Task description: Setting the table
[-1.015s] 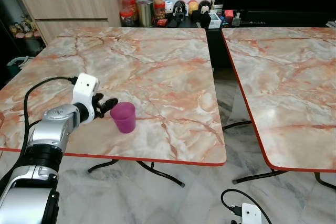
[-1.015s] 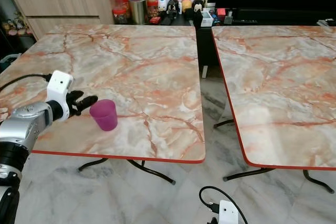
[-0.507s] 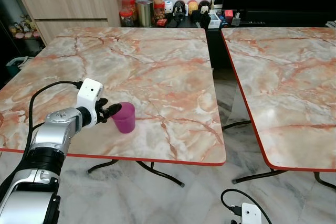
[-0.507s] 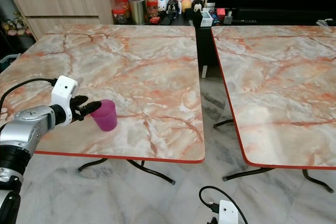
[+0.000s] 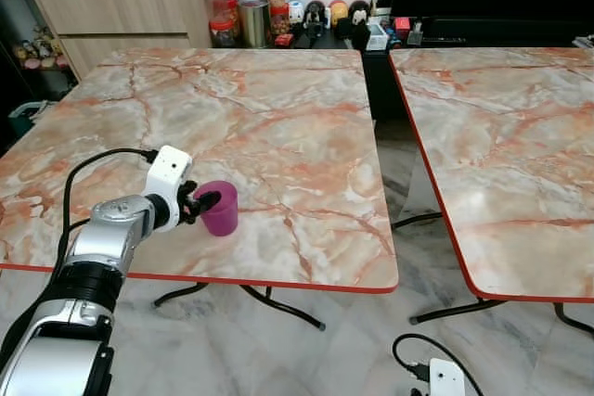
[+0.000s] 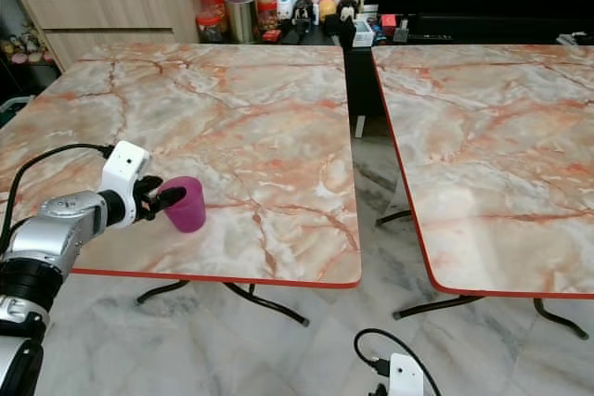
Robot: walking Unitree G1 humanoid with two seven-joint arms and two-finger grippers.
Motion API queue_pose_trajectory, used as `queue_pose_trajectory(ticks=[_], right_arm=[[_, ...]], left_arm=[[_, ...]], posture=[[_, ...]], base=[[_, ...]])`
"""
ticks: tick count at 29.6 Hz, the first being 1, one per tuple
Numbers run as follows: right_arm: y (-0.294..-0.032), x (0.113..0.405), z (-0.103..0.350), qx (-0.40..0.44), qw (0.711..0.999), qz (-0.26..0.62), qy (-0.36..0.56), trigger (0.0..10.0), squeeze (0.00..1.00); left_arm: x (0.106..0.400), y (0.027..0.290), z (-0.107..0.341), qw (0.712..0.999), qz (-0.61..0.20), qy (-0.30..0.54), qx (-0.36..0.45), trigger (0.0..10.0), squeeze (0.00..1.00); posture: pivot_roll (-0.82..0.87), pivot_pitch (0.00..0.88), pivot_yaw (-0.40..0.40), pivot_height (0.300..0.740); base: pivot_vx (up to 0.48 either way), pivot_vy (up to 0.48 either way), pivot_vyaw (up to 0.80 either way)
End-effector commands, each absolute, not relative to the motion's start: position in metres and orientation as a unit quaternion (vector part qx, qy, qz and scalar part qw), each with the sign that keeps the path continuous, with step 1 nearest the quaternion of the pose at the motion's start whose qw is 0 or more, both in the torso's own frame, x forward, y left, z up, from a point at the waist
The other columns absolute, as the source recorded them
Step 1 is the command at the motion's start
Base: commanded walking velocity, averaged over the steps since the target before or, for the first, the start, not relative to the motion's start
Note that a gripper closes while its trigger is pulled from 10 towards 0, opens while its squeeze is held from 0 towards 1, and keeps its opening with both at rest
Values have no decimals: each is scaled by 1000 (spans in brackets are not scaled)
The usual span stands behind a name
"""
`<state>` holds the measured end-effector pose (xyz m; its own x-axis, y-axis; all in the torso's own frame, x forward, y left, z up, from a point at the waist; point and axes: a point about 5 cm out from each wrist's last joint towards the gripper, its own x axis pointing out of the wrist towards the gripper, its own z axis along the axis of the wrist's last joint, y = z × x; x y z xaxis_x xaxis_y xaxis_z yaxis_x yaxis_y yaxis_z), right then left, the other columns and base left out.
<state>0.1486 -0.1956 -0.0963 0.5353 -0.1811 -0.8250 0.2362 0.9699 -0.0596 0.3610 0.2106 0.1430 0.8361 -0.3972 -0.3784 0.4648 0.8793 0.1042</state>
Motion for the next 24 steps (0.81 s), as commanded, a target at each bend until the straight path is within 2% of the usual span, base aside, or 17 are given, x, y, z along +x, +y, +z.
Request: queue_pose_trajectory(ticks=[1,24], right_arm=[[-196,150,-96,26,877,-117,466,10000,0],[-195,153,-95,25,877,-115,465,10000,0]], left_arm=[[363,210,147,952,-225,176,109,0,0],[365,210,149,951,-227,174,116,0,0]], posture=[[37,0,29,736],[38,0,29,736]], base=[[0,0,0],[0,0,0]])
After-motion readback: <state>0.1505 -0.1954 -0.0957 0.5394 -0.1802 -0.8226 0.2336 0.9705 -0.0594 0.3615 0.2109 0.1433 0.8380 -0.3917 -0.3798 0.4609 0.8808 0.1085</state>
